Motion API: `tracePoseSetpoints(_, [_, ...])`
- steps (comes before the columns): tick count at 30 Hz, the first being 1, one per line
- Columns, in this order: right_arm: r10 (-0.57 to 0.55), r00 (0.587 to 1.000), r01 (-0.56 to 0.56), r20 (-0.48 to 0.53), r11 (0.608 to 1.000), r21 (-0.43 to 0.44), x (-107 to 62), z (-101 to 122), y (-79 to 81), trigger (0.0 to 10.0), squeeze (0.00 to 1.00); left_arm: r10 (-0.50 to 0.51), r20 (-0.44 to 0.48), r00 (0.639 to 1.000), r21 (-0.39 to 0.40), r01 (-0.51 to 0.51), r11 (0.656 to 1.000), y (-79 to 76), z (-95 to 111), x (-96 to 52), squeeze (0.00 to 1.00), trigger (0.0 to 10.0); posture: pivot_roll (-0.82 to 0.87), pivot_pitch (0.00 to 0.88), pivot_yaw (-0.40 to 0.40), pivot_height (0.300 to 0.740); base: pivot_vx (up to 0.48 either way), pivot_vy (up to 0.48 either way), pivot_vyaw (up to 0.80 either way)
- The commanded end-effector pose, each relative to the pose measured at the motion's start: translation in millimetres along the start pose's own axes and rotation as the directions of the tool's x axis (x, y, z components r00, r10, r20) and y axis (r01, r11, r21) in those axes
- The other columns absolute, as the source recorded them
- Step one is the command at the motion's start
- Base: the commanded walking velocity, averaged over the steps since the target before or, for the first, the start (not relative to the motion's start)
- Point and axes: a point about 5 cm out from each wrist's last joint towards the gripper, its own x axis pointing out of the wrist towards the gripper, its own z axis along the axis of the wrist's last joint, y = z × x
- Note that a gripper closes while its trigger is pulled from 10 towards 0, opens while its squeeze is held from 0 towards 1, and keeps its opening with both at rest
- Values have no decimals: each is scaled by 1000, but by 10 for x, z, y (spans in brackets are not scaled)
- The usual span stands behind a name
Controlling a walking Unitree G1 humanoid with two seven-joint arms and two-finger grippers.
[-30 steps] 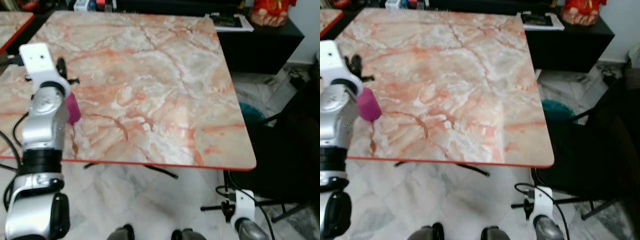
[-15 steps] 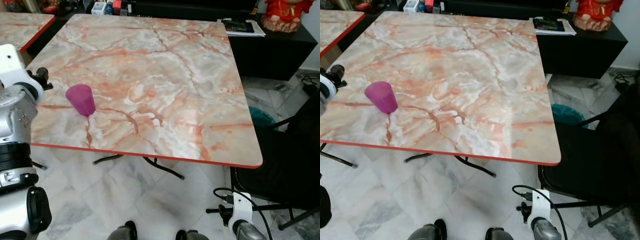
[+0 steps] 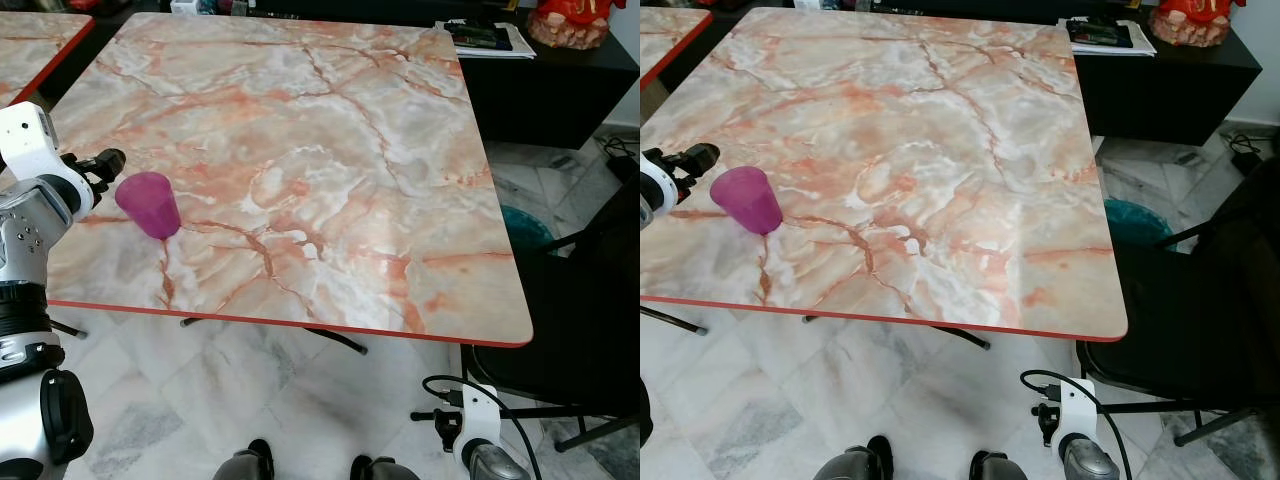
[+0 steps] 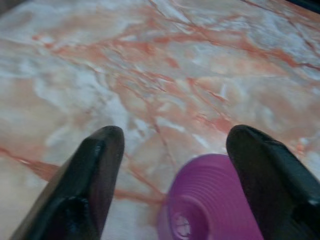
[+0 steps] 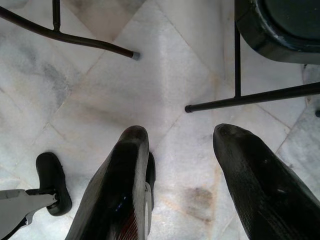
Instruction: Setting the table
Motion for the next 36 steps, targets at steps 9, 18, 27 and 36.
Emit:
tracePoseSetpoints(9, [8,999,-8,-37,1000,8,-15,-93,24,10000,0,-40,-27,999,-65,38,997,-6,51,-16,0,10000,-16,221,-6,740,0,0,0])
tracePoseSetpoints(18, [11,999,-11,-45,1000,10,-25,-139,40,10000,0,-114,-89,989,-108,104,989,-141,-104,8,0,10000,-15,233,4,740,0,0,0])
tracePoseSetpoints(27, [9,998,-8,-56,1000,17,-40,-202,68,10000,0,-88,-133,987,-83,78,994,-142,-230,39,0,10000,-21,236,11,740,0,0,0])
tracePoseSetpoints(36, [4,999,-3,-54,1000,18,-40,-190,30,10000,0,-40,-140,989,-61,31,998,-87,-245,48,0,10000,-20,240,12,740,0,0,0])
